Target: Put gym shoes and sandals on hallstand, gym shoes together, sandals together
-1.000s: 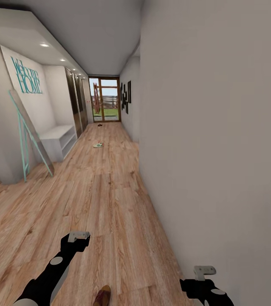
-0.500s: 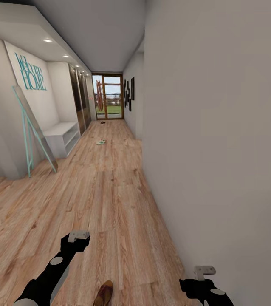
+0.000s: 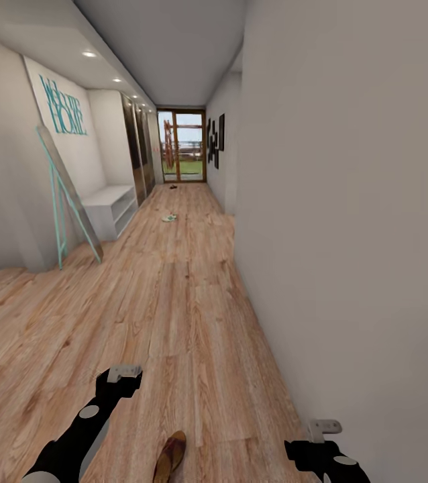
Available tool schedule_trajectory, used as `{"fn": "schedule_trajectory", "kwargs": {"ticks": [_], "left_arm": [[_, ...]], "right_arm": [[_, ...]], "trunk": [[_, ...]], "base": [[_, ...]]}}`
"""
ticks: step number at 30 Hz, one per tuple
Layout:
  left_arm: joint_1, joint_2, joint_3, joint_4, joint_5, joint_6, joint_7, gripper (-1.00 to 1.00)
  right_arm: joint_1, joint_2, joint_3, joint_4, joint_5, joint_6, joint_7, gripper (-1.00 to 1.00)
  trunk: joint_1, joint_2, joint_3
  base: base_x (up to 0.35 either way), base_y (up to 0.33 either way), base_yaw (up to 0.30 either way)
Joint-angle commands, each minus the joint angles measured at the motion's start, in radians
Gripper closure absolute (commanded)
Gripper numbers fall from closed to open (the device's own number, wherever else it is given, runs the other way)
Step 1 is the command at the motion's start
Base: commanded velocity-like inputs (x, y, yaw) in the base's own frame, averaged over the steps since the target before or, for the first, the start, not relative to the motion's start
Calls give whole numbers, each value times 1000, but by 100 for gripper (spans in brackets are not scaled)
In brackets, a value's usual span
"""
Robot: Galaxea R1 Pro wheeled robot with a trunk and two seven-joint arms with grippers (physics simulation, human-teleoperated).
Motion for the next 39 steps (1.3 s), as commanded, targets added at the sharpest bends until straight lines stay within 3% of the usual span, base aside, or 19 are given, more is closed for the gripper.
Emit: {"fn": "schedule_trajectory", "kwargs": {"ticks": [1,14,19,24,39], "left_arm": [[-1,0,0,1,-4,-3,0,-100],[1,0,0,34,-6,-11,0,-100],[1,0,0,55,-5,-67,0,-100],[1,0,0,77,-6,-83,0,-100],[1,0,0,80,-7,-85,0,-100]], "right_arm": [[0,0,0,-1,-1,5,0,-100],[0,-2,-1,-1,-3,5,0,-100],[0,-1,-1,-1,-3,5,0,-100],[0,-1,0,-1,-3,5,0,-100],[0,-1,1,-2,-3,8,0,-100]], "trunk": [[4,-8,-6],[54,-99,-68],[73,-134,-86],[92,-169,-102],[150,-274,-161]], "base": [[0,0,25],[0,0,4],[0,0,0],[0,0,0],[0,0,0]]}}
